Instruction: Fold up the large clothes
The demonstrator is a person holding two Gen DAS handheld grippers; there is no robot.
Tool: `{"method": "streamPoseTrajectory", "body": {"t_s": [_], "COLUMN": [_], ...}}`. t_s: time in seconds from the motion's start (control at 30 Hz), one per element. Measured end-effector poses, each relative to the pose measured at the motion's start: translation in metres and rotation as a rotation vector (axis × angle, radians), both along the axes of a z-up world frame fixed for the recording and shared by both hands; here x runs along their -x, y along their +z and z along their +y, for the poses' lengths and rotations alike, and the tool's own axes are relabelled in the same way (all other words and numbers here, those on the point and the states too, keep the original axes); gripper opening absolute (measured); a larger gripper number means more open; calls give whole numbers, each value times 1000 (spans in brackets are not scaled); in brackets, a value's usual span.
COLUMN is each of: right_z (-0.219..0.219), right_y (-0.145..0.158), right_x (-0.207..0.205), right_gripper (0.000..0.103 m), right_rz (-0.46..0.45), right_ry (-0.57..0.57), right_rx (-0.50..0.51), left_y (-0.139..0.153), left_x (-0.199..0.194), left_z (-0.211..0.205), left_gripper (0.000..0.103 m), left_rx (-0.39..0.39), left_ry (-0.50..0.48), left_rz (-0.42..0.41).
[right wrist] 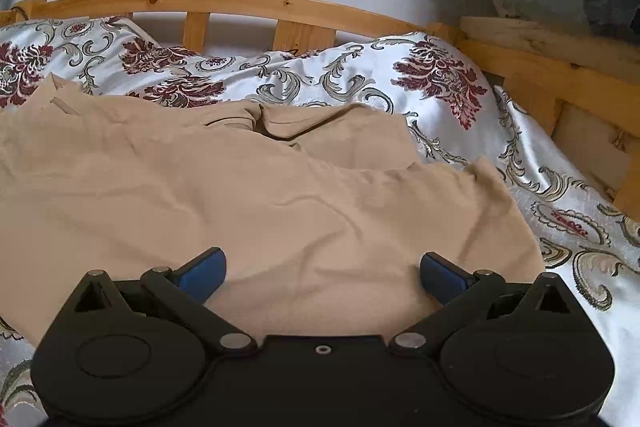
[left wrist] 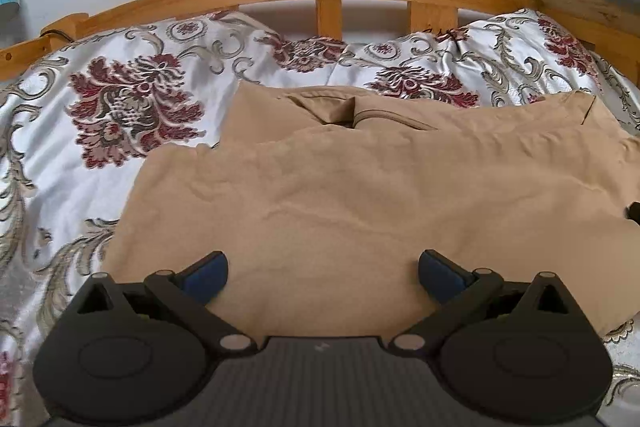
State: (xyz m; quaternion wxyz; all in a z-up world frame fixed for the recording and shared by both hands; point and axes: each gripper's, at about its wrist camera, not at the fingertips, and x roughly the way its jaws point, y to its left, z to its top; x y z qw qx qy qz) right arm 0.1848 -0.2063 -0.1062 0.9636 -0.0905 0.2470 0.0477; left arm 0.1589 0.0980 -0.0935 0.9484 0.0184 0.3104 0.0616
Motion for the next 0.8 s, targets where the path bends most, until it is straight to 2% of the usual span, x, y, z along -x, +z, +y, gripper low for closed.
{"method": "streamPoseTrajectory", "body": {"t_s": [0.1, 0.2, 0.23, 0.3, 0.37, 0.4, 0.47, 0.53, 0.6, 0.73, 0.8], "right_z": [-13, -21, -23, -29, -44, -55, -78, -99, -111, -117, -120], "right_y": [19, 43, 52, 64, 66, 62, 43, 21, 15, 17, 13], "right_x": [13, 39, 47, 63, 70, 72, 75, 71, 69, 64, 60], "right_gripper": [102, 102, 102, 102, 102, 102, 102, 102, 102, 102, 97], "right_rz": [65, 61, 65, 90, 181, 231, 318, 381, 345, 249, 216], "right_ry": [-3, 38, 52, 81, 56, 20, -87, -187, -202, -233, -255], "right_rx": [-57, -23, -23, -79, -254, -379, -636, -787, -852, -854, -854], "left_y": [18, 35, 39, 41, 37, 33, 23, 10, 4, -5, -6], "left_x": [12, 35, 43, 56, 68, 73, 77, 73, 68, 56, 50], "left_z": [7, 13, 14, 19, 27, 32, 42, 48, 52, 67, 70], "left_gripper": [102, 102, 103, 103, 103, 103, 102, 102, 102, 102, 102], "left_rx": [75, 153, 186, 229, 318, 371, 478, 559, 590, 691, 721], "left_ry": [-17, -104, -119, -124, -84, -61, -15, 35, 69, 205, 266], "left_rz": [39, 54, 81, 103, 110, 108, 124, 169, 160, 123, 96]}}
